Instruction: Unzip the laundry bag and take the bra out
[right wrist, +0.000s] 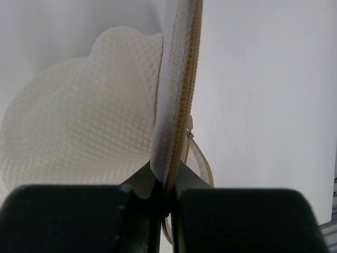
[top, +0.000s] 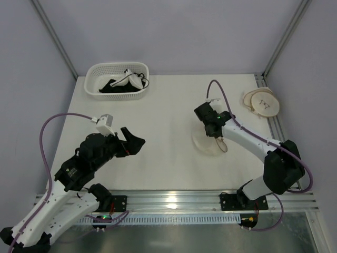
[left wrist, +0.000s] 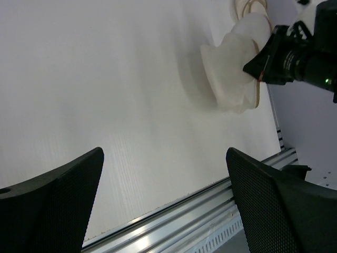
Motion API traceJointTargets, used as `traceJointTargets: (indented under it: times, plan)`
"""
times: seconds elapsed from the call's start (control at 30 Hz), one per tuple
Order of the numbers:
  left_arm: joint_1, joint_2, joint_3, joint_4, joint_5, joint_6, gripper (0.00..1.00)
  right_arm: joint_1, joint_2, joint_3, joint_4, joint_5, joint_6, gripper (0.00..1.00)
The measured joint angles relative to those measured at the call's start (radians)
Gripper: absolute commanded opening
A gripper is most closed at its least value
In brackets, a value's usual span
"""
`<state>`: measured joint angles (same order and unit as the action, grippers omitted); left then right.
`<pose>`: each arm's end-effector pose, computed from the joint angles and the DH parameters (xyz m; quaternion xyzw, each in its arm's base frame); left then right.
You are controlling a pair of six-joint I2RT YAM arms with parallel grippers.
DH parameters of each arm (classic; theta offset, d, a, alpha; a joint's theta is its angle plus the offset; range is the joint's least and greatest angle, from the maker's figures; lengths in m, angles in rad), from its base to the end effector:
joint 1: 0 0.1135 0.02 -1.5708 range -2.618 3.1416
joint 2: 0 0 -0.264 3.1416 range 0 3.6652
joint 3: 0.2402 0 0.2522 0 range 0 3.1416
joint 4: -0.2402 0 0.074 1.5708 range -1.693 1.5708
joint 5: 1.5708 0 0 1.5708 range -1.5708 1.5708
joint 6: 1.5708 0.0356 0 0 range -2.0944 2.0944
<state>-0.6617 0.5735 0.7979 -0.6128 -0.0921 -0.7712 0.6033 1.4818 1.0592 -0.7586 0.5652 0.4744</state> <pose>0.1006 -0.0742 0.3283 -0.0710 0.8267 -0.3368 0.4450 0.2447 0.1455 0.2344 -0.0068 0.9437 -0.1394 0.2999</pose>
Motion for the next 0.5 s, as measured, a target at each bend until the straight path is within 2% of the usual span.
traceJointTargets:
  times: [0.23,0.5]
  plan:
    - [0.000,0.002,0.000,0.000,0.007,-0.003,0.99,-0.271,0.061,0.286,-0.021,0.090,-0.021,0.04]
    - [0.000,0.036,0.000,0.001,0.015,-0.003,0.99,-0.491,0.368,0.717,-0.058,0.170,-0.077,0.04]
